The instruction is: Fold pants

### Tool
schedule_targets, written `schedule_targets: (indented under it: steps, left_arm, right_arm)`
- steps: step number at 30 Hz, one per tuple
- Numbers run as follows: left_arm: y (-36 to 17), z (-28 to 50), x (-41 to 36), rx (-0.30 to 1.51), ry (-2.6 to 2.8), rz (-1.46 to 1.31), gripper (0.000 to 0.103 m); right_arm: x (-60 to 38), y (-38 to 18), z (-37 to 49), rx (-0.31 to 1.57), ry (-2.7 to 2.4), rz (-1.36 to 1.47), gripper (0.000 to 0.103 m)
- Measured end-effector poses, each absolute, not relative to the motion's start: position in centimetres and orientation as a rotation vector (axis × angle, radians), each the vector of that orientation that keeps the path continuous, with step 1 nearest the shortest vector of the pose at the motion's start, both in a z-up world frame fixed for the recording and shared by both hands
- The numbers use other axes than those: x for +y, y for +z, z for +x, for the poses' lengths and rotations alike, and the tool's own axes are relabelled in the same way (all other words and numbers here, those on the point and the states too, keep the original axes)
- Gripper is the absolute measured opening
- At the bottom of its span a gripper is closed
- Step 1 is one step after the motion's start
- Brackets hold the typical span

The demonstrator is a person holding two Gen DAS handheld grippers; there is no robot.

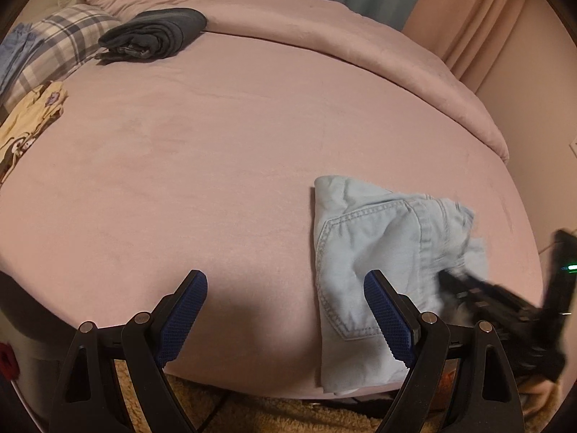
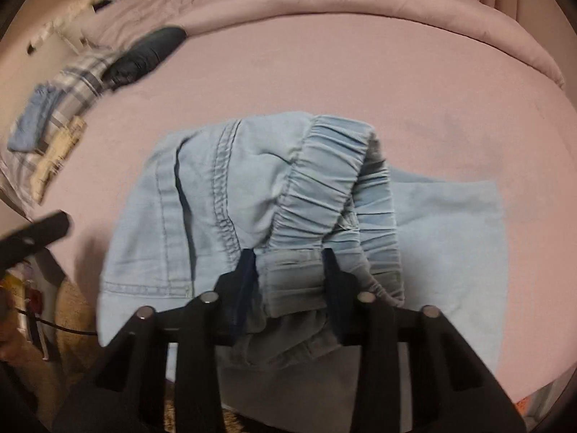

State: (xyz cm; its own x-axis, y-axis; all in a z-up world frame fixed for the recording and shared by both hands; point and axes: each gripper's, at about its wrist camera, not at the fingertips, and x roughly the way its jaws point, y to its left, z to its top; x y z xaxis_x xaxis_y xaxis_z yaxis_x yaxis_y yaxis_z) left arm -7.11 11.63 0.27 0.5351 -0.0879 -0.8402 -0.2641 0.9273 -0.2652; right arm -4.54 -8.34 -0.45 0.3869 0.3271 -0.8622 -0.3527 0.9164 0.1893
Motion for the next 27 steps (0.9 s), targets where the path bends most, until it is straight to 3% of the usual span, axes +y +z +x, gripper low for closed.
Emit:
schedule_targets:
  steps: [5, 8, 11, 13, 16, 25, 26, 27]
  left_arm:
    - [0.0, -6.8, 11.5, 1.013, 0.092, -0.387, 0.088]
    - [-0.8, -6.5, 11.3, 1.044, 0.078, -0.392, 0.088]
    - [-1.5, -6.4, 11.0, 1.081, 0.068, -0.384, 0.088]
    - [-1.6, -6.6, 11.0, 1.085, 0.064, -0.371, 0.088]
    - [-2.0, -6.7, 11.1, 1.098, 0.057, -0.380, 0.088]
    - [-2.6, -6.3, 11.2, 1.119, 0.012, -0.392, 0.088]
    - [-2.5, -6.3, 11.2, 1.115, 0.011, -0.392, 0.088]
    - [-2.5, -6.4, 11.2, 1.113, 0.010, -0.395, 0.088]
  right_arm:
    - [-10.8, 5.0, -6.0, 0.976, 0.428, -0.014, 0.032]
    - [-11.5, 3.1, -5.9, 1.019, 0.386, -0.071, 0.033]
    - [-11.8, -2.2, -4.5, 1.190, 0.333, -0.052, 0.046]
    - [-13.0, -2.1, -4.5, 1.183, 0.316, 0.034, 0.062]
    - [-14.3, -0.9, -4.3, 1.150, 0.335, 0.089, 0.073]
    - [-14.4, -1.9, -2.4, 1.191, 0.310, 0.168, 0.078]
    - [-14.1, -3.2, -1.8, 1.219, 0.341, 0.215, 0.077]
    - [-13.6, -4.2, -1.4, 1.234, 0.357, 0.237, 0.068]
